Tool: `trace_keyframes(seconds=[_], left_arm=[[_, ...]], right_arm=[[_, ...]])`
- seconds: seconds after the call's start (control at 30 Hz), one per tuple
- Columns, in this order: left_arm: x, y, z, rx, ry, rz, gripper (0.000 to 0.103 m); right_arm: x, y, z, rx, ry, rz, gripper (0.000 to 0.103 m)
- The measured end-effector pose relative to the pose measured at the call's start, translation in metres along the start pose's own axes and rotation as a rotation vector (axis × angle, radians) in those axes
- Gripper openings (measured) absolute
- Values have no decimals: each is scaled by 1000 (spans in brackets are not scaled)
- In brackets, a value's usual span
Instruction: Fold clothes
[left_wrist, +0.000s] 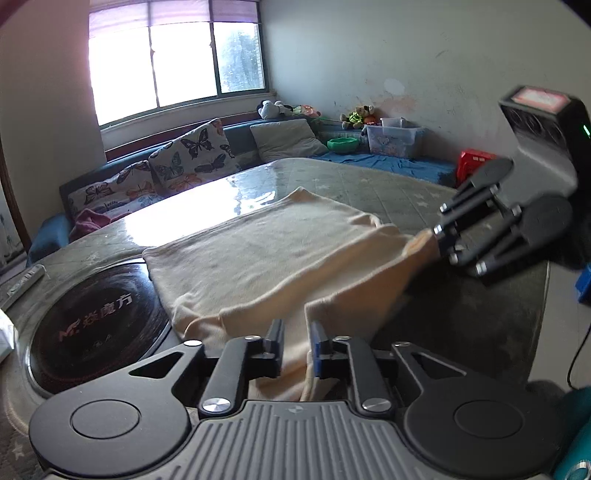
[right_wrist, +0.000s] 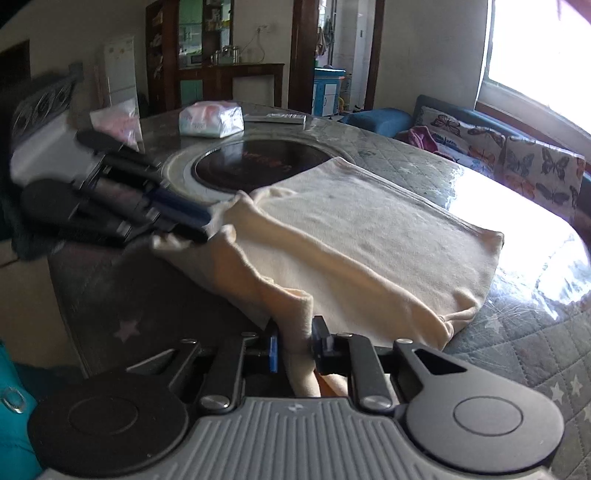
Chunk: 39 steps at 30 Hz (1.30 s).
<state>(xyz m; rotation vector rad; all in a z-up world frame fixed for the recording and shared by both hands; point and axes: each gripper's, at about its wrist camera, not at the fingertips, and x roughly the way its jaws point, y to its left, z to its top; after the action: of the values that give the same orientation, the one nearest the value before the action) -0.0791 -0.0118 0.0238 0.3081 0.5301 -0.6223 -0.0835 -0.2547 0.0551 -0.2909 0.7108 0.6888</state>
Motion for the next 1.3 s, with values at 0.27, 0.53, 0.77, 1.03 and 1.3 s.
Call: trace_keyframes(seconds=[0.27,0.53,0.77,1.03,1.3], left_arm=[[-8,-18,-19,142,-7,23,41],[-3,-35,-31,282,-17,70,37],[-10,-21,-24,207,-54,64,6],[-46,-30,-16,187,-89,22,6],[-105,-46,-16,134,-108,-63,6]], right_arm=[[-1,-9,11,68,-21,-1,15],[-4,-14,17,111,-60,-15,14],[-11,-5,12,89,-92,-35,10],[-45,11,5,57,-136,-28,10],[-105,44,-7,47,-133,39,10]])
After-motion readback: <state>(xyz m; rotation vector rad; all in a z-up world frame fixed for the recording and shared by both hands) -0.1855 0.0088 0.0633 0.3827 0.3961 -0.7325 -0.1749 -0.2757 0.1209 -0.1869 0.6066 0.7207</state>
